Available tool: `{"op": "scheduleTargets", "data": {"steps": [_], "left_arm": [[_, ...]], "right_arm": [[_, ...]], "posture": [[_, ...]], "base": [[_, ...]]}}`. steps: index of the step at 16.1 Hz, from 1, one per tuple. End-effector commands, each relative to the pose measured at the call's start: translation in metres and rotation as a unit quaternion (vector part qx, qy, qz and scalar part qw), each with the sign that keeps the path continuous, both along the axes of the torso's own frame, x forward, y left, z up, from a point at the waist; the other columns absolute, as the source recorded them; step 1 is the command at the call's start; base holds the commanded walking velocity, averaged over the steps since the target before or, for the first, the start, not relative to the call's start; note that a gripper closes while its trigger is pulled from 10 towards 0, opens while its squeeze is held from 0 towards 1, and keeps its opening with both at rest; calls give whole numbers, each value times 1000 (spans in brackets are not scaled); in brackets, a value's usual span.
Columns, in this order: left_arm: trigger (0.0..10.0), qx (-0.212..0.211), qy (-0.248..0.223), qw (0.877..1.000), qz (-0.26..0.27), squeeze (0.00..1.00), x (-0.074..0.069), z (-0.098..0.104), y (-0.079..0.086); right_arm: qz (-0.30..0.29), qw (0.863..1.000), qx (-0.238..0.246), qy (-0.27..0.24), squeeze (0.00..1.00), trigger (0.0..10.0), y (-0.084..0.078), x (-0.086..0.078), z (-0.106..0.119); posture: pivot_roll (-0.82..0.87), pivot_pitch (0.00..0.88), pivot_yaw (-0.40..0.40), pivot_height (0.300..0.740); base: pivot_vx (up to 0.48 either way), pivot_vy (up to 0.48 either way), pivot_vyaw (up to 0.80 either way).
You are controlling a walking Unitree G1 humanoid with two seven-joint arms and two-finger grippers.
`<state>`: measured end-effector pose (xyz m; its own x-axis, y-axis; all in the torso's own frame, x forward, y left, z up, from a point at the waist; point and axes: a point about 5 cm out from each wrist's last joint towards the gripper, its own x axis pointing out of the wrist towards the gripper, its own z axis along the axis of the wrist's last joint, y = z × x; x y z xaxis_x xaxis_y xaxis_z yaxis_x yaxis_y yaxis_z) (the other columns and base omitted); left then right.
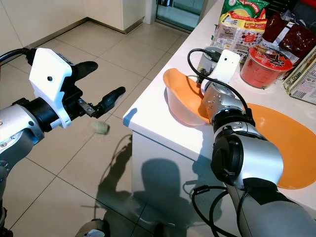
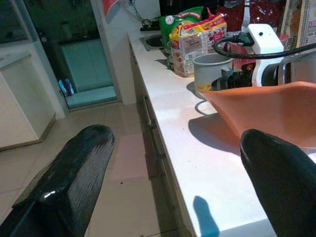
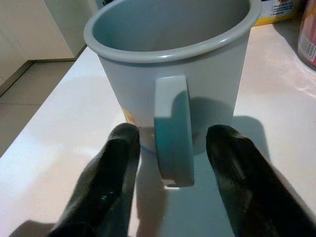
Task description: Setting the table
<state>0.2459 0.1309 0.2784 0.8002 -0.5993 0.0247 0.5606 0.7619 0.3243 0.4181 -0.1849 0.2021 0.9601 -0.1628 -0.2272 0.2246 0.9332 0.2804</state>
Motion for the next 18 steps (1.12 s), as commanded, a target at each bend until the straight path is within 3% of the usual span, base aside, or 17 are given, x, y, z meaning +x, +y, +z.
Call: {"op": "scheduleTargets", "data": {"steps": [1,15,18], "left_arm": [[10000,1,-6,1000,-10,0,-1,3,-3],[10000,3,-15,1000,-9,0,2,6,-1],[10000,3,-29,1000,2,0,7,7,1]], "right_arm": [[-7,1000,1,-2,0,0,-4,0,3],[-10,999,17,-32,0,0,-6,3,17],[-8,998,3,-59,0,0,-6,6,34]], "posture": [[224,141,-106,740],[227,115,-101,740],[223,59,-107,740]], "base": [[0,0,0],[0,0,0],[0,0,0]]}}
